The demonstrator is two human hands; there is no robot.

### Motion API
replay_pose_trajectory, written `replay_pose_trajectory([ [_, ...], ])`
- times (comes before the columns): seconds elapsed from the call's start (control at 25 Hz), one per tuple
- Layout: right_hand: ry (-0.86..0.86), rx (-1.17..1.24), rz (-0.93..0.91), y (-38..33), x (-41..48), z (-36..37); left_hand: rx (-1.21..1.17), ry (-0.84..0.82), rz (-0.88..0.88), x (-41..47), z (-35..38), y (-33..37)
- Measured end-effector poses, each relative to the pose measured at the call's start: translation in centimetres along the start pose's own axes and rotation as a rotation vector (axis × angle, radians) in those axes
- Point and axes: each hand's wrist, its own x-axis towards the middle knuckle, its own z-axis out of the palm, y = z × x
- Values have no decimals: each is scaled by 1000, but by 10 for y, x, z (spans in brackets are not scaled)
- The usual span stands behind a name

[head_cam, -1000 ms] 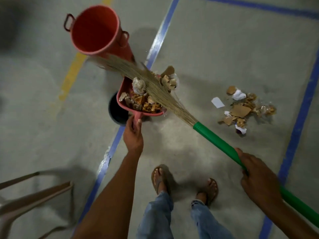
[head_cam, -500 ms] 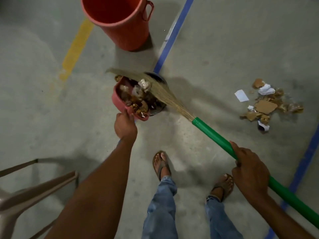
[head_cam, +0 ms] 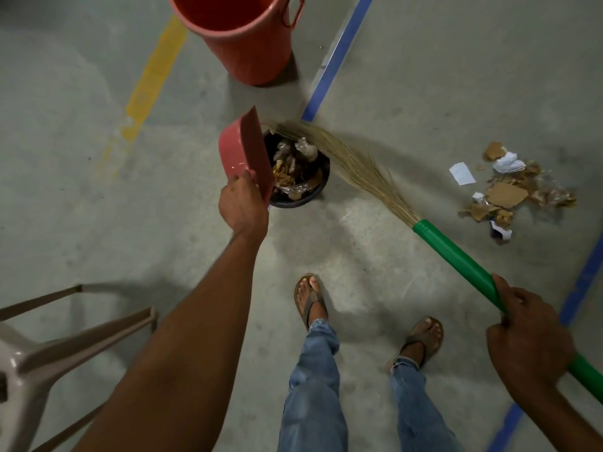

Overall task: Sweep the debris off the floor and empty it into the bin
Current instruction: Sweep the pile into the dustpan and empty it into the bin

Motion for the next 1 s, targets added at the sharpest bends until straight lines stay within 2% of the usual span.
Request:
replay_pose_trajectory([
  [0.16,133,-38,-63,7,-6,-9,-4,124,4,-31,-10,2],
  [0.24,144,-10,-62,7,-4,-12,-21,144,7,-45,-10,6],
  [0.4,-31,163,68,14,-7,-15,-46,108,21,-64,-4,15],
  [0.52,-120,298,159,30,-16,-16,-82,84,-38,-68,-1,20],
  [0.68,-1,118,26,64,-25,-17,-73,102,-40,-79,3,30],
  [0.76,8,69,22,72,-25,-14,-85,146,-20,-86,4,37],
  [1.0,45,117,43,63,-7,-18,-94,114,1,-92,14,49],
])
